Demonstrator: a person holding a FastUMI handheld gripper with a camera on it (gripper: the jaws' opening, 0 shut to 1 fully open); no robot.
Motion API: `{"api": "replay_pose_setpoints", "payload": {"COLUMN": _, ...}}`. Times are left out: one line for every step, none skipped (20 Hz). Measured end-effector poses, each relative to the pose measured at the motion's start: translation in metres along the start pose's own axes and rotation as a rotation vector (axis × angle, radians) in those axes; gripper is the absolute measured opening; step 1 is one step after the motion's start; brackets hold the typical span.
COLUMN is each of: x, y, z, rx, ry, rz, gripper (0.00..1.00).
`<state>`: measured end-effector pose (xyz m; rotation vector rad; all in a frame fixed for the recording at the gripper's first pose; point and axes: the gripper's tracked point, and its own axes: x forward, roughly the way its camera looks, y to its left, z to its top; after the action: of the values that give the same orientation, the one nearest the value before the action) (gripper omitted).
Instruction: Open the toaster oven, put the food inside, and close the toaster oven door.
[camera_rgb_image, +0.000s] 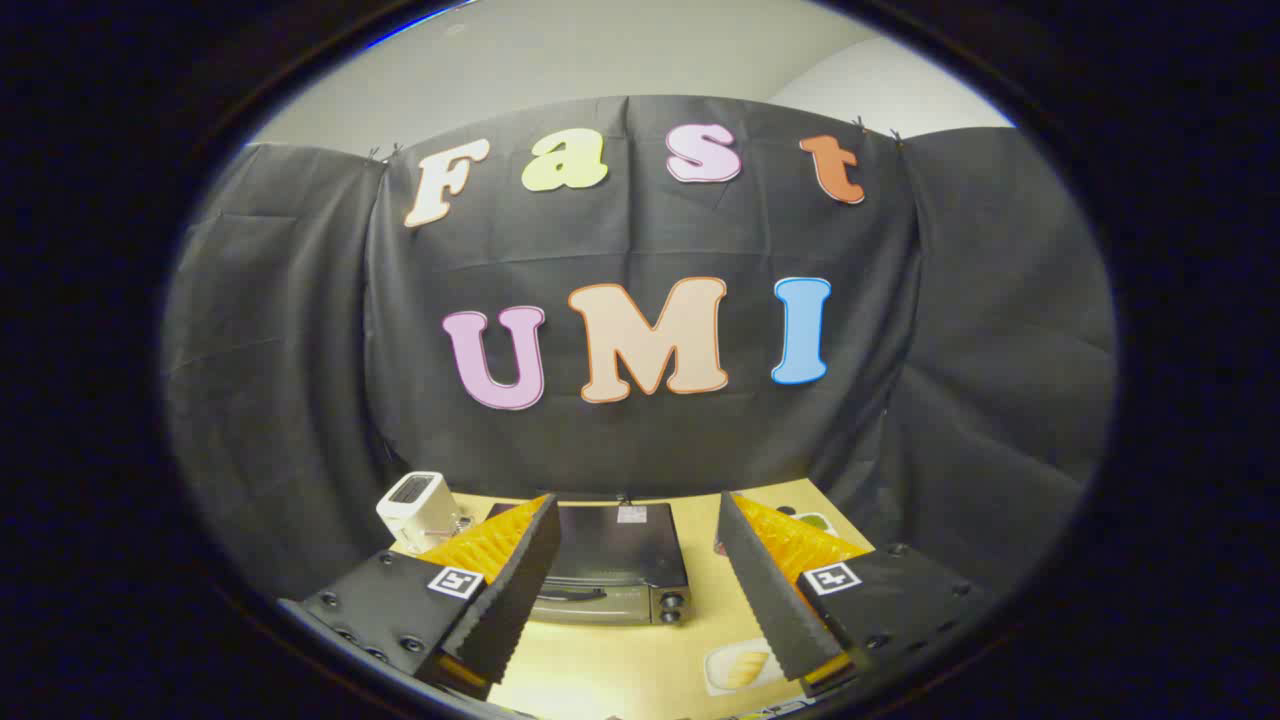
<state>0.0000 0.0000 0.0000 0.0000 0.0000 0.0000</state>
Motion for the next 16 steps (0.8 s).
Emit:
{"api": "replay_pose_setpoints", "payload": {"x": -0.004, "y": -0.001, "z": -0.002, "rx": -0.009, "ry": 0.0, "rz": -0.004, "gripper": 1.0}}
{"api": "replay_pose_setpoints", "payload": {"x": -0.007, "y": -0.003, "z": -0.003, "rx": -0.016, "ry": -0.001, "rz": -0.007, "gripper": 1.0}}
{"api": "replay_pose_setpoints", "payload": {"x": -0.009, "y": -0.002, "z": -0.005, "rx": -0.022, "ry": -0.004, "rz": -0.002, "gripper": 1.0}}
{"api": "replay_pose_setpoints", "payload": {"x": -0.01, "y": -0.001, "z": -0.008, "rx": -0.026, "ry": -0.002, "rz": 0.007, "gripper": 1.0}}
{"api": "replay_pose_setpoints", "payload": {"x": -0.009, "y": -0.002, "z": -0.01, "rx": -0.025, "ry": 0.0, "rz": 0.012, "gripper": 1.0}}
{"api": "replay_pose_setpoints", "payload": {"x": -0.01, "y": -0.005, "z": -0.013, "rx": -0.021, "ry": 0.001, "rz": 0.015, "gripper": 1.0}}
{"api": "replay_pose_setpoints", "payload": {"x": -0.01, "y": -0.008, "z": -0.015, "rx": -0.018, "ry": -0.001, "rz": 0.013, "gripper": 1.0}}
{"api": "replay_pose_setpoints", "payload": {"x": -0.009, "y": -0.011, "z": -0.018, "rx": -0.014, "ry": -0.001, "rz": 0.011, "gripper": 1.0}}
{"api": "replay_pose_setpoints", "payload": {"x": -0.009, "y": -0.013, "z": -0.021, "rx": -0.012, "ry": -0.002, "rz": 0.013, "gripper": 1.0}}
{"api": "replay_pose_setpoints", "payload": {"x": -0.008, "y": -0.015, "z": -0.026, "rx": -0.013, "ry": -0.002, "rz": 0.013, "gripper": 1.0}}
{"api": "replay_pose_setpoints", "payload": {"x": -0.006, "y": -0.019, "z": -0.031, "rx": -0.017, "ry": 0.003, "rz": 0.008, "gripper": 1.0}}
{"api": "replay_pose_setpoints", "payload": {"x": -0.004, "y": -0.024, "z": -0.037, "rx": -0.021, "ry": 0.007, "rz": -0.001, "gripper": 1.0}}
{"api": "replay_pose_setpoints", "payload": {"x": -0.001, "y": -0.026, "z": -0.043, "rx": -0.025, "ry": 0.014, "rz": -0.007, "gripper": 1.0}}
{"api": "replay_pose_setpoints", "payload": {"x": 0.002, "y": -0.026, "z": -0.047, "rx": -0.03, "ry": 0.017, "rz": -0.01, "gripper": 1.0}}
{"api": "replay_pose_setpoints", "payload": {"x": 0.005, "y": -0.025, "z": -0.051, "rx": -0.035, "ry": 0.018, "rz": -0.007, "gripper": 1.0}}
{"api": "replay_pose_setpoints", "payload": {"x": 0.009, "y": -0.021, "z": -0.055, "rx": -0.034, "ry": 0.016, "rz": 0.001, "gripper": 1.0}}
